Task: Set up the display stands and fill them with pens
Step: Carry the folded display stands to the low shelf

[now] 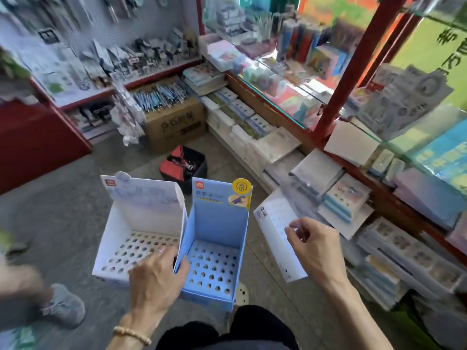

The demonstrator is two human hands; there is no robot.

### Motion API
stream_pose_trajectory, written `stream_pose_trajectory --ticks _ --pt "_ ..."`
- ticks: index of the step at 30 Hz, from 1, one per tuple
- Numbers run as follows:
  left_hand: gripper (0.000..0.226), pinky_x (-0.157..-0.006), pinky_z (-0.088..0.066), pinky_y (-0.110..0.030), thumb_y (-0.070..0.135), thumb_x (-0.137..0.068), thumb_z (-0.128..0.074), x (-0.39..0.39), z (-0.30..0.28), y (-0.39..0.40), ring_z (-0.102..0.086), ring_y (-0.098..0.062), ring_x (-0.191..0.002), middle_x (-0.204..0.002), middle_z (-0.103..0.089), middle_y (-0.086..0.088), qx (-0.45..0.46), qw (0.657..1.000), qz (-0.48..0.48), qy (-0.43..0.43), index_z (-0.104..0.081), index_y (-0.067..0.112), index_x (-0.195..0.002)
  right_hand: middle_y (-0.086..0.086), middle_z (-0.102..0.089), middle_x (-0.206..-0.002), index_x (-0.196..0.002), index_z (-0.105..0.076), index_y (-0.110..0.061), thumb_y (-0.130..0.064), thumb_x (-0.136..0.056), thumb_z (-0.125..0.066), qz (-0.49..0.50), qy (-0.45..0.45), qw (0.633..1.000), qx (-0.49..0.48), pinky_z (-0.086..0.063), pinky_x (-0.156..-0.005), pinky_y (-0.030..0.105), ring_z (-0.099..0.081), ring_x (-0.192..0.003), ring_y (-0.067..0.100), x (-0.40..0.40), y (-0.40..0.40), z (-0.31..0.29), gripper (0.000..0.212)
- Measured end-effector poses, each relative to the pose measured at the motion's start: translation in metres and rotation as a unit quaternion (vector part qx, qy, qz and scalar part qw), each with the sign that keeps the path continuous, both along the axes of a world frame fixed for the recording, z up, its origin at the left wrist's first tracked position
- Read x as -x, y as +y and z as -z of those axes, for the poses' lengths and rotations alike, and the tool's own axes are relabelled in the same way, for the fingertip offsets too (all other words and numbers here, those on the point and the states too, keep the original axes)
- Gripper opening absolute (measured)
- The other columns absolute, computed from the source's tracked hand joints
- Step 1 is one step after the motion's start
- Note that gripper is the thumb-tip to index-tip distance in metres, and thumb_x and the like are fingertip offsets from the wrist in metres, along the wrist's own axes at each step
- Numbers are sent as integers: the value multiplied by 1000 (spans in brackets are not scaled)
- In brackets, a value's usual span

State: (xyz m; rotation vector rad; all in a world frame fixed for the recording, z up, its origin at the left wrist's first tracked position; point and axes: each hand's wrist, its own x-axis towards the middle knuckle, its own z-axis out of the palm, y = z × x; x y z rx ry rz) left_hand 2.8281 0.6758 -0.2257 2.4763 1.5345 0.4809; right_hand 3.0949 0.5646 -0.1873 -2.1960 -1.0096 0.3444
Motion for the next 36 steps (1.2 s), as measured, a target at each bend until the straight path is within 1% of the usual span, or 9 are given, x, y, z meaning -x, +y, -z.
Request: stream_pose_trajectory --ticks 2,5,9,17,20,26,30,33,36 --pt "26 -49 -15 -11 10 -63 -88 -14 -6 44 -30 -11 -41 -44 -50 2 2 1000 -26 11 -63 12 -57 -14 -54 -58 -82 -74 -13 -16 -85 -74 -20 -11 1000 -5 -43 -59 28 -50 -54 4 -22 61 -4 4" --pt "23 -50 -13 -10 14 -69 -78 -33 -10 107 -29 -13 -41 -44 -48 2 11 999 -46 12 -59 14 -56 -12 -55 -58 -81 -73 -14 -15 -85 -75 -40 -14 999 2 -47 -59 32 -51 -54 8 -49 134 -8 4" --pt "38 -45 -16 -15 7 -66 -84 -71 -6 193 -31 -17 -37 -42 -43 3 35 998 -49 14 -50 14 -52 -18 -51 -56 -81 -73 -15 -16 -85 -74 -35 -24 999 21 -36 -58 25 -50 -55 3 -87 217 -8 5" --pt "38 -48 -9 -9 4 -58 -89 -153 7 431 -26 -13 -39 -42 -40 4 26 999 38 10 -53 13 -52 -17 -54 -57 -84 -75 -16 -19 -87 -73 37 -5 997 71 -33 -54 14 -52 -55 -1 -121 385 17 5" --pt "32 -48 -10 -12 5 -60 -88 -190 3 520 -29 -14 -42 -45 -47 0 16 996 84 9 -57 12 -56 -15 -51 -52 -82 -75 -17 -19 -85 -74 81 -3 994 76 -31 -53 11 -51 -51 -1 -131 438 13 4" --pt "27 -43 -16 -16 5 -64 -85 -250 9 646 -37 -14 -42 -50 -51 0 16 985 169 21 -60 14 -61 -19 -50 -52 -80 -75 -16 -17 -83 -76 147 -1 986 75 -38 -56 25 -51 -52 -2 -164 540 23 3" --pt "14 -44 -16 -17 12 -76 -71 -275 39 716 -39 -16 -40 -50 -51 0 -24 977 208 27 -63 13 -64 -14 -53 -55 -81 -75 -16 -18 -84 -74 178 7 980 85 -37 -60 27 -55 -56 12 -203 618 55 4" --pt "30 -45 -25 -21 28 -81 -47 -291 64 764 -50 -24 -40 -52 -54 -4 -59 978 199 25 -64 10 -64 -6 -57 -62 -86 -75 -13 -19 -86 -72 174 22 980 88 -39 -63 29 -55 -61 17 -244 683 85 7" --pt "33 -40 -37 -27 31 -80 -45 -299 86 807 -52 -29 -41 -52 -53 -7 -36 979 199 33 -61 9 -61 -3 -60 -70 -89 -74 -12 -21 -88 -69 191 31 975 107 -35 -63 27 -54 -63 15 -272 730 112 11"
